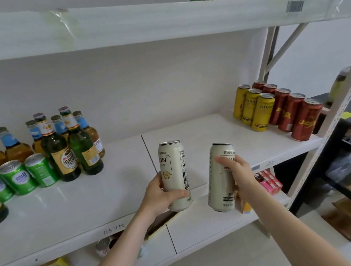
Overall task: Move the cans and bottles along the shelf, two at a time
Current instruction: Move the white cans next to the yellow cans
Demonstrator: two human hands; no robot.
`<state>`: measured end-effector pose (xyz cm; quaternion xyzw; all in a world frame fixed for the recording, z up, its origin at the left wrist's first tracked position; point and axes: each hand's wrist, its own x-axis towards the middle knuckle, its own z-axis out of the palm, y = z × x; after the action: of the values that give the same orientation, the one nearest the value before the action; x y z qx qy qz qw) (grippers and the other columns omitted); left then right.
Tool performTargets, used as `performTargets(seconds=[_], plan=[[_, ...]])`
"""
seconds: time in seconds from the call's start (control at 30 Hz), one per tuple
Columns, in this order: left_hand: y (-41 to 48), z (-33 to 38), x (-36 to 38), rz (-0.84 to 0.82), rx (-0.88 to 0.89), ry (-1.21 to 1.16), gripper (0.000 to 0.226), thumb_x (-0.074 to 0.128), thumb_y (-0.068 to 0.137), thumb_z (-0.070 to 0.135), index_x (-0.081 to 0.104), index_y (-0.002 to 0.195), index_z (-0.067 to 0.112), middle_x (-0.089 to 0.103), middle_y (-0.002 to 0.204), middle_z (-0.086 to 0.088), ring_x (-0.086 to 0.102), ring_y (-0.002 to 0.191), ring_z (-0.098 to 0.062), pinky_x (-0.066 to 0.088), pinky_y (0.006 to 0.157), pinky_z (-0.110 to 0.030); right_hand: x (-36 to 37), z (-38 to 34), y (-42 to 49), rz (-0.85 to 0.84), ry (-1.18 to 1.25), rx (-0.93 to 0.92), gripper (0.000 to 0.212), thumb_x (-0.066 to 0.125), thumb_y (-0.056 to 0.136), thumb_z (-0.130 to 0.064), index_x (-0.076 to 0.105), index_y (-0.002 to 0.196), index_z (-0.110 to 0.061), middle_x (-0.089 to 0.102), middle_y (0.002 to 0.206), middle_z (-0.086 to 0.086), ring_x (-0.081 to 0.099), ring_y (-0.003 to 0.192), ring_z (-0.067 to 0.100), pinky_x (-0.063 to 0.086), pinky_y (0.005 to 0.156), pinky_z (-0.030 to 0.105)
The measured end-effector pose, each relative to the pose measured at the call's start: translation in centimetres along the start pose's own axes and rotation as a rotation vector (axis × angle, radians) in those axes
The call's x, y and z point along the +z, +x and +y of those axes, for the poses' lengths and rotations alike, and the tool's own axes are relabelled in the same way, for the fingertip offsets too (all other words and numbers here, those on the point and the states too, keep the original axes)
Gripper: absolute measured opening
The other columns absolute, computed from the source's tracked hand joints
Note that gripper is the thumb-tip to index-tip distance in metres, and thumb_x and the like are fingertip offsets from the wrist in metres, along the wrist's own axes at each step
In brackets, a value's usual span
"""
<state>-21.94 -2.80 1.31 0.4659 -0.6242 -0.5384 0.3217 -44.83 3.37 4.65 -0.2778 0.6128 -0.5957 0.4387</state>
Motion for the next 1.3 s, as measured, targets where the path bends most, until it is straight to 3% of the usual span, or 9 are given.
performTargets(seconds=[0.1,0.23,0.4,0.6,0.73,0.93,1.1,1.3], plan=[[3.0,1.0,2.7,-0.035,-0.002,-0.01,0.06,0.091,0.061,0.022,0.06,0.111,0.035,0.071,0.106,0.011,0.068,0.09,-0.001,0.053,0.066,-0.019,-2.2,-0.8,2.5,0.008,0.017,-0.002,0.025,0.078,0.076,-0.033,0.07,0.097,-0.023,0.074,0.079,-0.002,0.07,0.069,0.015,0.053,0.051,0.028],[6.1,2.2,6.5,-0.048,-0.013,-0.018,0.062,0.09,0.058,0.023,0.061,0.111,0.032,0.072,0.104,0.009,0.069,0.094,-0.008,0.054,0.07,-0.023,-5.3,-2.2,5.5,0.03,0.02,-0.007,0.038,0.079,0.065,-0.038,0.07,0.098,-0.02,0.074,0.086,0.003,0.069,0.078,0.02,0.053,0.061,0.032],[9.2,3.4,11.9,-0.028,-0.019,-0.035,0.062,0.089,0.053,0.023,0.062,0.107,0.031,0.074,0.102,0.006,0.07,0.091,-0.01,0.058,0.075,-0.03,-9.9,-3.7,9.2,-0.005,0.003,-0.008,0.044,0.077,0.059,-0.042,0.07,0.098,-0.021,0.074,0.085,0.002,0.069,0.075,0.018,0.052,0.056,0.029],[11.9,5.1,18.5,0.049,-0.051,-0.103,0.071,0.089,0.04,0.03,0.063,0.106,0.028,0.074,0.1,0.006,0.071,0.09,-0.012,0.058,0.069,-0.029,-15.5,-5.6,13.9,-0.096,-0.014,-0.008,0.039,0.076,0.062,-0.038,0.07,0.098,-0.023,0.074,0.079,-0.005,0.07,0.065,0.008,0.051,0.049,0.023],[13.8,5.8,21.1,0.073,-0.07,-0.115,0.075,0.089,0.037,0.034,0.062,0.107,0.029,0.074,0.101,0.006,0.071,0.093,-0.014,0.059,0.073,-0.035,-17.8,-6.3,17.5,-0.137,-0.001,0.008,0.021,0.077,0.078,-0.026,0.069,0.098,-0.023,0.075,0.079,-0.005,0.071,0.065,0.009,0.052,0.049,0.023],[17.7,6.5,21.8,0.117,-0.081,-0.092,0.077,0.087,0.034,0.035,0.062,0.106,0.027,0.073,0.104,0.003,0.07,0.097,-0.017,0.059,0.081,-0.04,-17.4,-7.0,22.7,-0.16,0.031,0.01,0.031,0.08,0.069,-0.028,0.07,0.098,-0.023,0.075,0.083,-0.003,0.071,0.069,0.011,0.051,0.054,0.026],[21.4,6.8,20.9,0.132,-0.09,-0.07,0.072,0.088,0.039,0.028,0.061,0.105,0.026,0.073,0.104,0.001,0.069,0.097,-0.018,0.06,0.076,-0.039,-15.6,-7.0,26.8,-0.158,0.044,-0.006,0.044,0.078,0.06,-0.035,0.071,0.101,-0.023,0.076,0.091,0.0,0.07,0.081,0.017,0.05,0.065,0.029],[24.9,6.6,20.3,0.142,-0.088,-0.052,0.075,0.087,0.036,0.035,0.062,0.106,0.029,0.073,0.103,0.005,0.07,0.095,-0.016,0.059,0.074,-0.037,-14.0,-6.9,31.0,-0.179,0.04,-0.013,0.029,0.079,0.075,-0.025,0.069,0.102,-0.025,0.076,0.094,-0.001,0.07,0.087,0.018,0.049,0.065,0.029]])
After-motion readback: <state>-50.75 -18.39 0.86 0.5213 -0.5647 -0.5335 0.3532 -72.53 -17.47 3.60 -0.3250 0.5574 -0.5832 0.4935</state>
